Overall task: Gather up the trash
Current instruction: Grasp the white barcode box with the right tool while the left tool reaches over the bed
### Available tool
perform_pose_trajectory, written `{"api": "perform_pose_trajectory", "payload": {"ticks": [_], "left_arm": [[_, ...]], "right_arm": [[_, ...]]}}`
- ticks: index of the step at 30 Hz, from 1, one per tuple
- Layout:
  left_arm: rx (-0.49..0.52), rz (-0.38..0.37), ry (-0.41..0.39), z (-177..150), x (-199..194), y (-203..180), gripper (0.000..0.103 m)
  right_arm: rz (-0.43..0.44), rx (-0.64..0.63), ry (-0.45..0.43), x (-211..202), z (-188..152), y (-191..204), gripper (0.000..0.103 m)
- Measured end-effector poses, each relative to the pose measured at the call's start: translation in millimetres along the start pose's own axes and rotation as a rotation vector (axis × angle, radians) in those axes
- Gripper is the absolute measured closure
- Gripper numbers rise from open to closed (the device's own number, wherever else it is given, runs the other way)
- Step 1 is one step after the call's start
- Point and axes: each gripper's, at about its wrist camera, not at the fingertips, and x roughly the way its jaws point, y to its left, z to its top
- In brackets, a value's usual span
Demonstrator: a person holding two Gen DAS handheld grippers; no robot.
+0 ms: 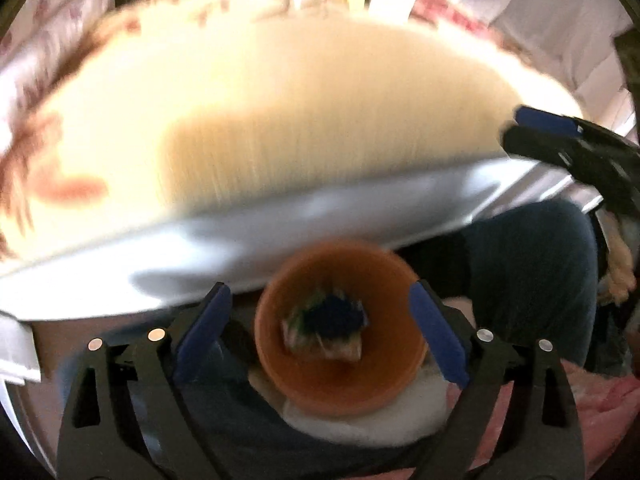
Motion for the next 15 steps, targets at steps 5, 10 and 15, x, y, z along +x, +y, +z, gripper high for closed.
{"api": "perform_pose_trajectory", "payload": {"ticks": [5,10,15], "left_arm": [[-0.001,0.002,-0.086,29,-18,5,0.013],[-0.017,-0.014,-0.097,45,-17,12,0.013],[-0.033,-0.024,-0.082,51,-10,20,0.013]], "right_arm": [[-0.025,0.004,-0.127,5,68,-23,0.021],[0.007,0.089,-0.169,35,134,-50,0.021],[-0.126,0.082,-0.216,63,185,-69,0.02]]}}
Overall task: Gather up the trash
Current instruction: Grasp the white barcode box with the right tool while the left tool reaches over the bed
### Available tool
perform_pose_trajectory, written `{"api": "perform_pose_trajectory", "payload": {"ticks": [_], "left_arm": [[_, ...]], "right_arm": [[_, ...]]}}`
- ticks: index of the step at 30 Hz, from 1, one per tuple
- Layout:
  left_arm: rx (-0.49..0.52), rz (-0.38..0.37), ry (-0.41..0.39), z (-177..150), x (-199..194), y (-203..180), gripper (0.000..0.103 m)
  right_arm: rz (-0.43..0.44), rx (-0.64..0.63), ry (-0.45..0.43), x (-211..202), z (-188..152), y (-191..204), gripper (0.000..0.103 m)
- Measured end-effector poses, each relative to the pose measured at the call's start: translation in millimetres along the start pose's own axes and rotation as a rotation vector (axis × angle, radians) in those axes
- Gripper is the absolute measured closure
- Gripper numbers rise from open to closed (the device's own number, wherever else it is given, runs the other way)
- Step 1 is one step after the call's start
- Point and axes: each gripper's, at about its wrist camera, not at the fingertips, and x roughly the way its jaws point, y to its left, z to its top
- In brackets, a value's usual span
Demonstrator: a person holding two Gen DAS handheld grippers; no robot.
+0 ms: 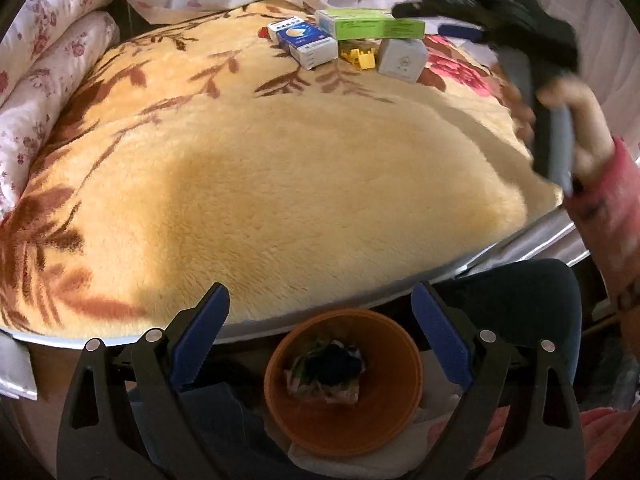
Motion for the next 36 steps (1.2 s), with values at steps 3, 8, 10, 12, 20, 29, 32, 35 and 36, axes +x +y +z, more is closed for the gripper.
{"api": "perform_pose_trajectory", "payload": {"ticks": [3,8,10,12,20,29,32,35,36], "left_arm": [[-0.016,-0.001,0.003,3,3,6,0.013],[-0.054,-0.012,0.006,9,8,20,0.013],[-0.057,-0.019,0.01,10,9,21,0.013],[-0.055,-0.017,0.015,13,12,22,0.013],[-0.053,-0.036,0.012,17,3,16,0.013],[-0.029,-0.048,-0.033,27,-16,9,0.013],[-0.013,-0.057,-0.06,39,-19,7,0.013],[-0.014,-0.086,-0.085,61,-16,9,0.013],[-0.022,-0.093,-0.093,70,-13,10,0.013]], "right_arm": [[-0.031,0.051,0.01,26,28,-21,0.018],[-0.05,0.119,0.031,60,56,-64,0.017],[0.004,0.151,0.072,78,65,-84,0.016],[0.088,0.192,0.126,96,71,-98,0.016],[0.402,0.304,0.306,141,74,-118,0.044],[0.505,0.244,0.256,78,76,-95,0.072],[0.483,0.204,0.254,57,72,-82,0.073],[0.461,0.181,0.245,32,66,-71,0.074],[0.455,0.17,0.237,23,63,-69,0.074]]}}
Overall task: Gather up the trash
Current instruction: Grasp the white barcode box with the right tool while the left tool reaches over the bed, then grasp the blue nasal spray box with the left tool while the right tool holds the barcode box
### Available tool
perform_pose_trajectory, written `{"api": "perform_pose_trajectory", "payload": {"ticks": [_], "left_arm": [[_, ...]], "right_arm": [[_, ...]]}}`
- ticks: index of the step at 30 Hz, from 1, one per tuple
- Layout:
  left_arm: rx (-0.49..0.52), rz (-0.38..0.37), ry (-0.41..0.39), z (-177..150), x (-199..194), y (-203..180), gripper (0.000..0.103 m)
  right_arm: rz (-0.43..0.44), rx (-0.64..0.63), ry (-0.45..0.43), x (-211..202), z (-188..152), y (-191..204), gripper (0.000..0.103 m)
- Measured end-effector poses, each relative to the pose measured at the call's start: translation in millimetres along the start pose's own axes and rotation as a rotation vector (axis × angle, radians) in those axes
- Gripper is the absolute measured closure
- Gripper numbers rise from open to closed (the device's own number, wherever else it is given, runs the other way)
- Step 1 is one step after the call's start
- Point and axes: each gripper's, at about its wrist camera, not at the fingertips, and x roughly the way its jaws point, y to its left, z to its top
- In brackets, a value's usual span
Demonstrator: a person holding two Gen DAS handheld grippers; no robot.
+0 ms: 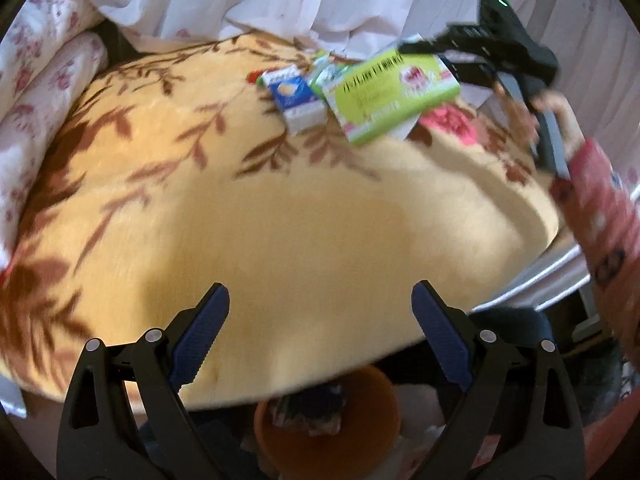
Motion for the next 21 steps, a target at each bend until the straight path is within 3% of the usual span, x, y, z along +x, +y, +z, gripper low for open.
{"api": "perform_pose_trajectory", "payload": {"ticks": [8,13,17,19,21], "left_arm": [[-0.084,-0.037,-0.057,93,52,18,0.013],[-0.152,-0.021,0.004,156,116,31,0.013],[-0.202,0.022,0.073,183,162,40,0.013],[-0.228,0.039,0.107,190,182,44,0.018],[-0.258,0.032,0.131,193,195,48,0.034]], "right_arm": [[-0.085,-0.096,-0.053,-61,-30,36,0.074],[-0.118,-0.133,-0.081,-95,-55,49,0.074],[-0.113,-0.141,-0.075,-117,-79,53,0.074],[-0.114,-0.141,-0.071,-125,-89,53,0.073],[-0.113,-0.142,-0.066,-131,-98,53,0.073]]}}
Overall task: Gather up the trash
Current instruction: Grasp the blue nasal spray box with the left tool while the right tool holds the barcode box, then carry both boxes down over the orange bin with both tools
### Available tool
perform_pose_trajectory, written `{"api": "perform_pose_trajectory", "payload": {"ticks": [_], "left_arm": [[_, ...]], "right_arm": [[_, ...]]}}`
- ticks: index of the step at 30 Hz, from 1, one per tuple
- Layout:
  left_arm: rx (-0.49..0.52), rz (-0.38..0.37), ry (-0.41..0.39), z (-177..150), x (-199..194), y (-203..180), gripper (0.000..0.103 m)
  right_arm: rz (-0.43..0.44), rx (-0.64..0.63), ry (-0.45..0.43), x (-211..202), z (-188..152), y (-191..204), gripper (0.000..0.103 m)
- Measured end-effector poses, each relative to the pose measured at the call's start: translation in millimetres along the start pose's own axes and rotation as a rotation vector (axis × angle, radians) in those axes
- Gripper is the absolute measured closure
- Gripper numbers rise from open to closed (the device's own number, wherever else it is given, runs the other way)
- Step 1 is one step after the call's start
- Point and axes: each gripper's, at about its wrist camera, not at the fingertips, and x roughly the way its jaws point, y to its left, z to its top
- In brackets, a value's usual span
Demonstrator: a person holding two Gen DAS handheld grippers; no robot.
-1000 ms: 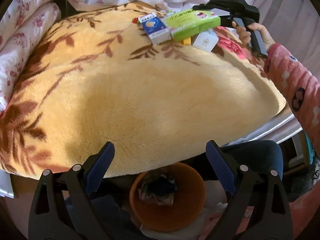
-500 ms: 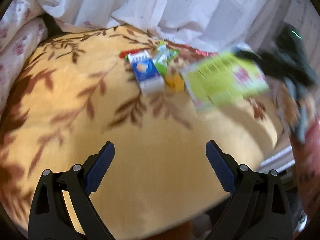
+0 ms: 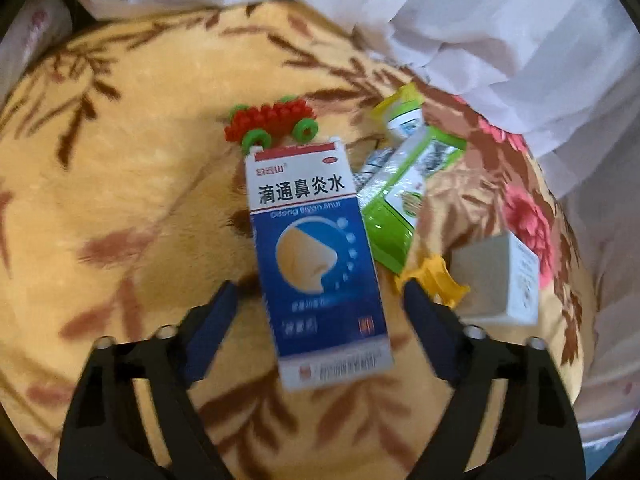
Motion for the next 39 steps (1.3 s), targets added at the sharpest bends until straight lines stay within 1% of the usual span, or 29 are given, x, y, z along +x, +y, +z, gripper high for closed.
{"api": "perform_pose_trajectory", "payload": {"ticks": [1,2,3,8,10,12,15,18,19,20,24,28,33,36,39], "left_arm": [[-0.009,0.014,0.002,1,4,1,0.037],[-0.005,0.03,-0.006,0,4,1,0.044],[0.0,0.026,-0.012,-1,1,1,0.048],[0.032,0.021,-0.035,-9,-19,0,0.05],[0.054,0.007,-0.042,-18,-36,-2,0.05],[0.08,-0.002,-0.064,-30,-57,-5,0.05],[0.125,-0.014,-0.101,-54,-95,-9,0.05],[0.173,-0.027,-0.129,-85,-132,-11,0.05],[0.197,-0.036,-0.135,-100,-146,-12,0.05],[0.209,-0.04,-0.137,-109,-153,-12,0.05],[0.282,-0.048,-0.148,-163,-190,-13,0.05],[0.339,-0.056,-0.137,-216,-217,-12,0.05],[0.372,-0.057,-0.083,-275,-223,-6,0.05],[0.375,-0.052,-0.051,-300,-219,-2,0.05],[0.36,-0.066,0.001,-324,-207,7,0.05]], "right_arm": [[-0.001,0.0,0.001,-2,-3,0,0.073],[0.002,0.0,0.003,-3,-6,0,0.073],[0.009,-0.001,0.006,-5,-9,0,0.073],[0.032,0.001,-0.004,-8,-17,5,0.073],[0.049,-0.002,-0.002,-8,-19,8,0.073],[0.055,-0.013,-0.004,-9,-22,14,0.073],[0.074,-0.023,0.0,-9,-28,26,0.073],[0.081,-0.047,0.013,-9,-35,42,0.073],[0.083,-0.053,0.017,-8,-37,47,0.073],[0.085,-0.06,0.024,-8,-41,52,0.073],[0.09,-0.08,0.053,-6,-58,72,0.073],[0.097,-0.1,0.082,-3,-77,89,0.073],[0.11,-0.131,0.14,5,-107,111,0.073],[0.108,-0.15,0.183,15,-126,122,0.073],[0.105,-0.159,0.23,29,-146,131,0.073]]}}
